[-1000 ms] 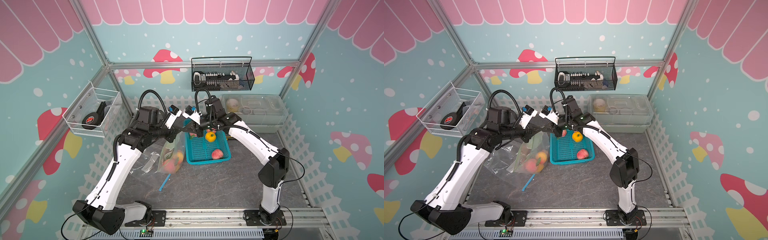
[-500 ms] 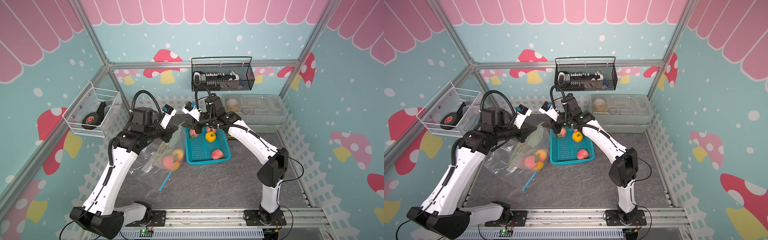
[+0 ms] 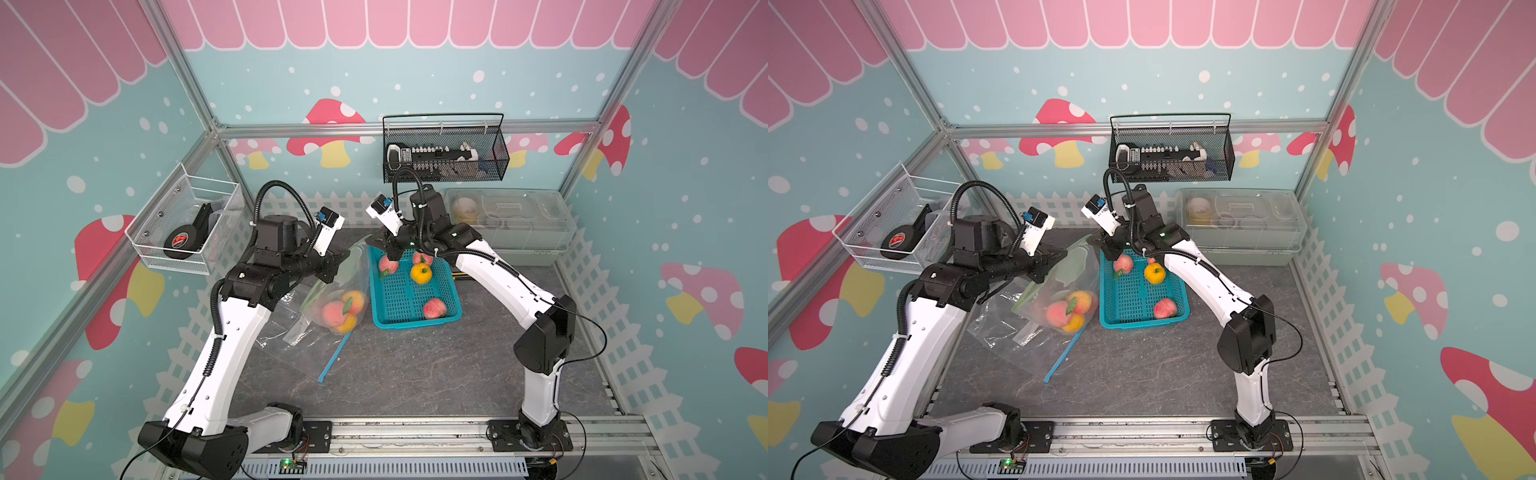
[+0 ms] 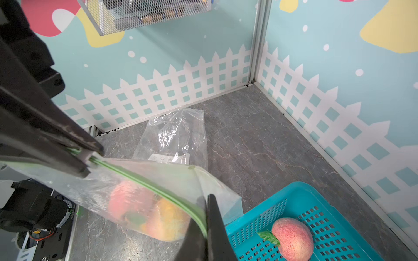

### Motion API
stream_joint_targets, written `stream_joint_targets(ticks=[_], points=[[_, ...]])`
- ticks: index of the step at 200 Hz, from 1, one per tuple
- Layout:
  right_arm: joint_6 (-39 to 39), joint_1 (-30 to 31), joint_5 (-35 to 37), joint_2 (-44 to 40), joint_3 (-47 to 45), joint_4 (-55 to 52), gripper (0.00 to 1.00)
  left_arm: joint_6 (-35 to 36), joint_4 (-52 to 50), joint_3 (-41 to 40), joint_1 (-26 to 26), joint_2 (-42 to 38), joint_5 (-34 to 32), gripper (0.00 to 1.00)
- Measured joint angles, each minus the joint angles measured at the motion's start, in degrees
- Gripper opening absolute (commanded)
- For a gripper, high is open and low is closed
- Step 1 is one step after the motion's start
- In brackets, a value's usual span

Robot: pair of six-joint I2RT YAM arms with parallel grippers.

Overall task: Place the peach in a zip-top bag and seal the zipper
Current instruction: Zip the zipper on the zipper food storage bag.

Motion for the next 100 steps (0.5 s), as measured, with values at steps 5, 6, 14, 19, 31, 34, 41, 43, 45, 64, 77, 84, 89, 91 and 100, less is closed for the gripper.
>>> stream_joint_targets(ticks=[5,6,14,19,31,34,41,43,45,64,77,84,89,91,100], points=[[0.31,0.0,0.46,0.0,0.0,0.11,0.0,0.0,0.02,-0.13,0.11,-0.11,0.0,0.04],[0.42,0.0,0.61,0.0,0.0,0.13,0.0,0.0,0.0,-0.15,0.15,-0.15,0.0,0.04],[0.98,0.0,1.44,0.0,0.0,0.31,0.0,-0.02,0.02,-0.28,0.28,-0.31,0.02,0.04],[1.27,-0.02,1.92,0.0,0.0,0.46,0.0,-0.02,0.02,-0.33,0.35,-0.35,0.0,0.04],[1.9,-0.04,3.19,0.0,0.0,0.94,0.0,-0.04,0.02,-0.42,0.59,-0.55,0.04,0.04],[2.12,-0.07,3.52,0.0,0.0,1.07,0.0,-0.07,0.02,-0.42,0.66,-0.55,0.04,0.04],[2.43,-0.11,4.2,0.0,0.0,1.36,0.0,-0.15,0.07,-0.42,0.79,-0.61,0.07,0.04],[2.51,-0.11,4.33,0.0,0.0,1.42,0.0,-0.15,0.07,-0.42,0.83,-0.63,0.07,0.04],[2.6,-0.11,4.46,0.0,0.0,1.53,0.0,-0.17,0.07,-0.42,0.87,-0.66,0.07,0.04],[3.48,-0.15,6.08,0.0,-0.02,2.49,0.0,-0.2,0.07,-0.44,1.22,-0.9,0.17,0.04],[4.11,-0.17,7.06,-0.02,-0.26,3.26,0.0,-0.2,0.15,-0.52,1.51,-1.18,0.2,0.04],[4.42,-0.2,7.56,-0.02,-0.5,3.82,0.0,-0.2,0.17,-0.52,1.7,-1.27,0.2,0.05],[4.74,-0.22,7.96,-0.02,-0.79,4.26,0.0,-0.2,0.2,-0.52,1.84,-1.31,0.22,0.05],[4.79,-0.22,8.04,-0.02,-0.85,4.37,0.0,-0.2,0.2,-0.52,1.9,-1.33,0.2,0.05],[5.27,-0.31,8.68,-0.02,-1.33,4.96,0.0,-0.22,0.24,-0.55,2.21,-1.38,0.22,0.05]])
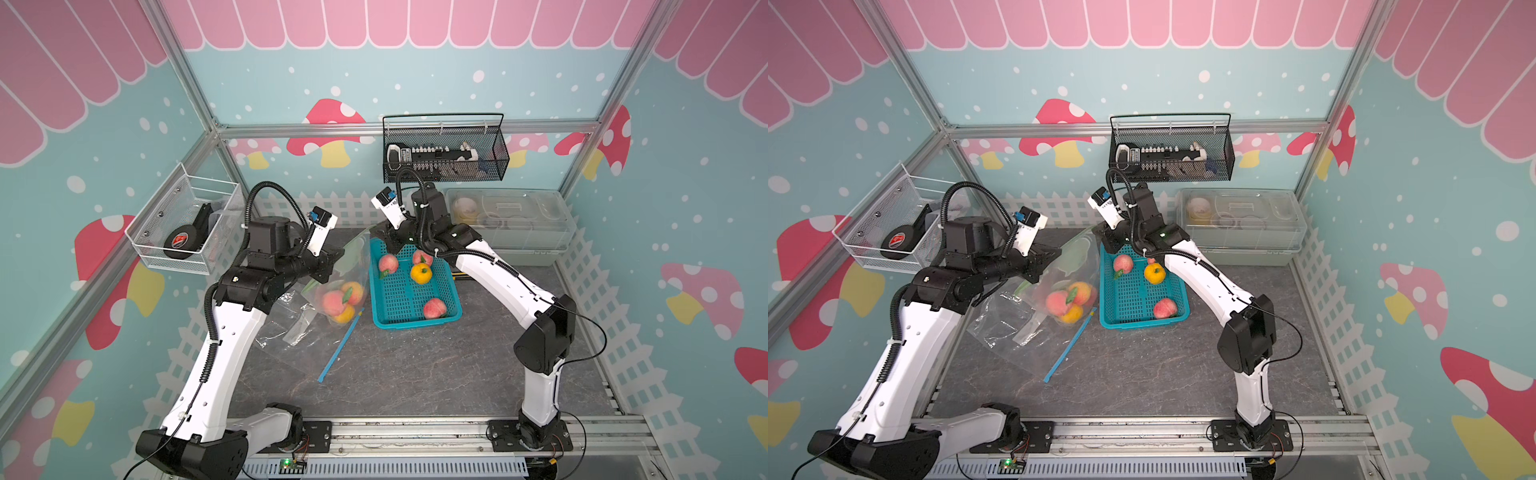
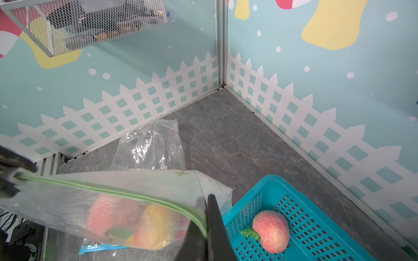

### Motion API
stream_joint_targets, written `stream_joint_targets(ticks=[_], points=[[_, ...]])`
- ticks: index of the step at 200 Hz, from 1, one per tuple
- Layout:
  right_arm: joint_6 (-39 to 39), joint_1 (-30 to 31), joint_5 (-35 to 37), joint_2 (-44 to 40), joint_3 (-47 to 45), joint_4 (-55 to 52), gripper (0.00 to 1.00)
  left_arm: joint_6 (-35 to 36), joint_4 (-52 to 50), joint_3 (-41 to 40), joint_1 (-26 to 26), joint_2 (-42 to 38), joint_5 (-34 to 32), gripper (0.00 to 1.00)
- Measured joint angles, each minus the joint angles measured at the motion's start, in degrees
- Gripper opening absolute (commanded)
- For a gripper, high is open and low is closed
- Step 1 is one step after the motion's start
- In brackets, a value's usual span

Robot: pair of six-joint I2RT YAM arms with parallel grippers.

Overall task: Place the peach in a zip-top bag and seal the zipper
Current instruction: Zip the zipper on the zipper food storage bag.

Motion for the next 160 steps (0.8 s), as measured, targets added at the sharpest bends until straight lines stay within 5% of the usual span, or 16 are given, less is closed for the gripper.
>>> stream_joint_targets(ticks=[160], points=[[4.59,-2.71,6.56,-3.02,-6.25,5.11,0.0,-0.83,0.26,-0.63,4.85,-0.9,3.23,0.07]])
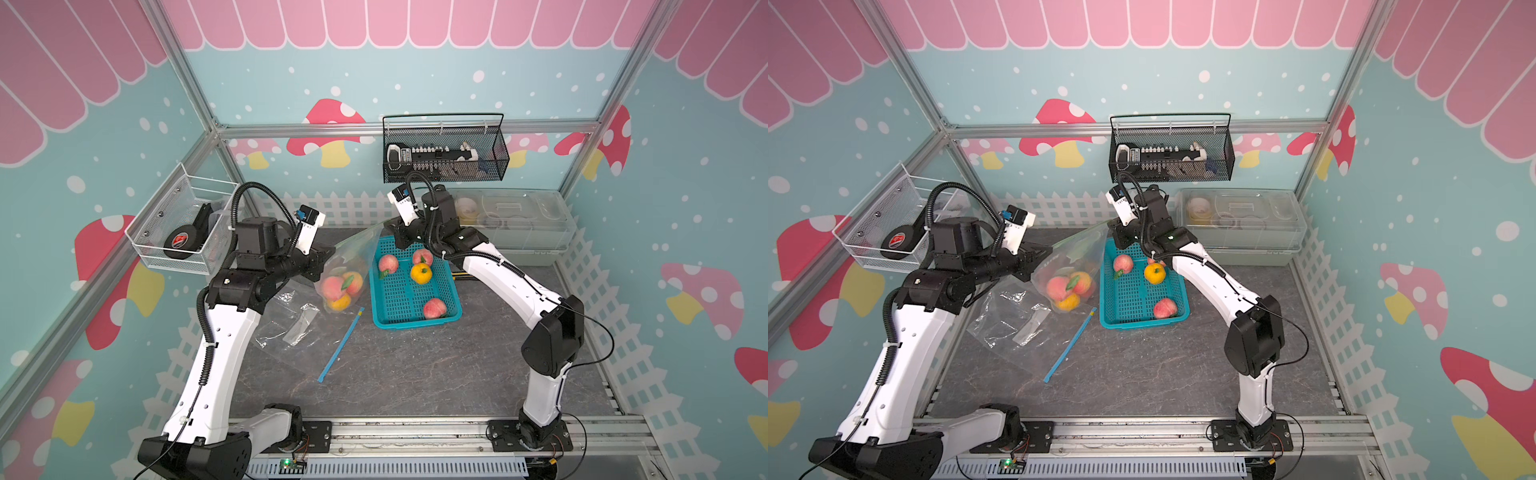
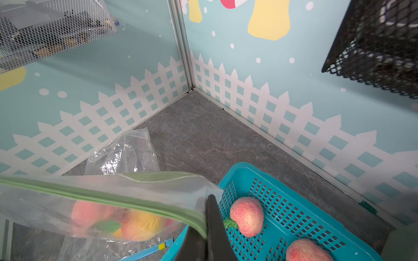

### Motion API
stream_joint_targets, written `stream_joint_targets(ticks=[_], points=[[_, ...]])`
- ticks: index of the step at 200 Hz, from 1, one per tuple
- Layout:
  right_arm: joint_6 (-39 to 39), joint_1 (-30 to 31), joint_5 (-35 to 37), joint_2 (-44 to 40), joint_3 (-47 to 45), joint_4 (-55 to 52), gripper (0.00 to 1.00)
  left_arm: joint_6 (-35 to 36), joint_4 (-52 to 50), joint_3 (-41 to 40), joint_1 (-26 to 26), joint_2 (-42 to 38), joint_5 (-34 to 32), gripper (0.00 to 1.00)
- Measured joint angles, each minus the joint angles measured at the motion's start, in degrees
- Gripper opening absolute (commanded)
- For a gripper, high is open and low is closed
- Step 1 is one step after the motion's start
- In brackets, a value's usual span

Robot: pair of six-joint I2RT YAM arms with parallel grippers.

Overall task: Place the peach in a zip-top bag and seal the zipper
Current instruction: Zip the zipper on the zipper food storage bag.

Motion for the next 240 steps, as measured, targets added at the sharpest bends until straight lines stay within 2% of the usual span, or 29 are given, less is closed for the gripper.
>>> stream_joint_targets(ticks=[240], points=[[2.69,-1.33,1.97,-0.02,-1.14,1.55,0.0,0.02,-0.07,-0.83,6.36,-2.36,2.8,0.09]])
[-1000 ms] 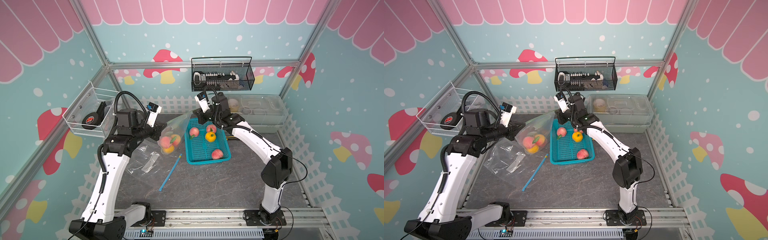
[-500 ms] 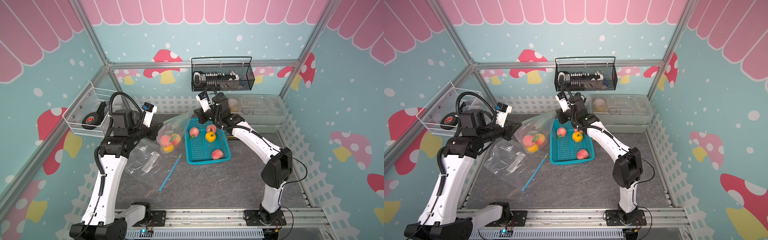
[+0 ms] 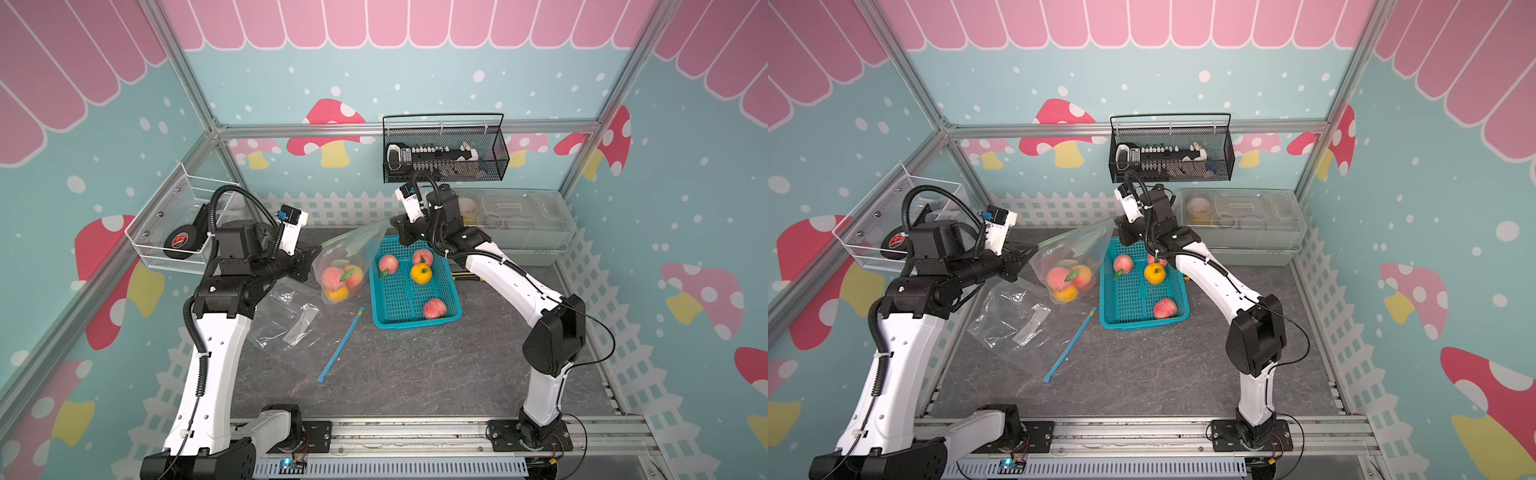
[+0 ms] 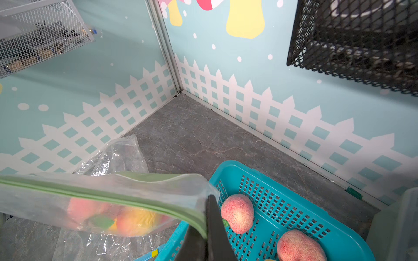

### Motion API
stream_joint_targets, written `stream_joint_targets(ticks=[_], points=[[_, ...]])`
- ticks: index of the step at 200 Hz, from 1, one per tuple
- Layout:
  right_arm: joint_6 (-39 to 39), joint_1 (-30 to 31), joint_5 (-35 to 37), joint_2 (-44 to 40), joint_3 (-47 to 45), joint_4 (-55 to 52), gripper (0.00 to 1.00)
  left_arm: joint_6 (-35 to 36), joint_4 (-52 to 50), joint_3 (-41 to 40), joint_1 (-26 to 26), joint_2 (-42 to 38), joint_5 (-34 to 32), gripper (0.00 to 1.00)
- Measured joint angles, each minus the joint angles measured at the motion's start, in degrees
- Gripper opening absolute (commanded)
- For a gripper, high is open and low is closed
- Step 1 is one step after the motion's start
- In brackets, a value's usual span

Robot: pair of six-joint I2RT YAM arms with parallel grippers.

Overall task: Place the peach in a zip-top bag and seal the zipper
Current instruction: Zip the zipper on the zipper food storage bag, then place the zipper food storage bag at the corner of the board.

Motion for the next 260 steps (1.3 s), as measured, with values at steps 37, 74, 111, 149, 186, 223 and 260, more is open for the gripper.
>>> stream_joint_targets(ticks=[37,74,111,149,186,223,260], points=[[-0.13,-0.33,-2.1,0.0,0.0,0.33,0.0,0.0,0.0,0.0,0.35,0.0,0.59,0.11],[-1.09,-0.92,-6.54,0.0,0.0,0.61,0.0,-0.15,-0.04,0.0,0.55,0.02,1.64,0.28],[-2.56,-0.24,-9.62,0.37,0.28,0.55,0.0,-0.26,-0.04,0.0,0.68,0.26,2.62,0.48],[-3.63,0.94,-10.86,2.97,2.8,-0.68,0.0,-0.63,-0.02,0.0,0.68,1.57,5.11,0.61],[-4.26,1.92,-10.93,5.22,4.96,-2.1,0.0,-1.99,0.0,0.04,0.07,3.58,7.5,0.69],[-5.18,3.04,-10.93,6.75,7.91,-4.17,0.0,-1.92,-0.35,0.44,-4.09,4.35,5.05,0.7],[-6.25,3.87,-10.91,6.95,9.42,-5.62,0.0,-1.68,-2.64,4.7,-9.33,7.89,-2.36,0.7]])
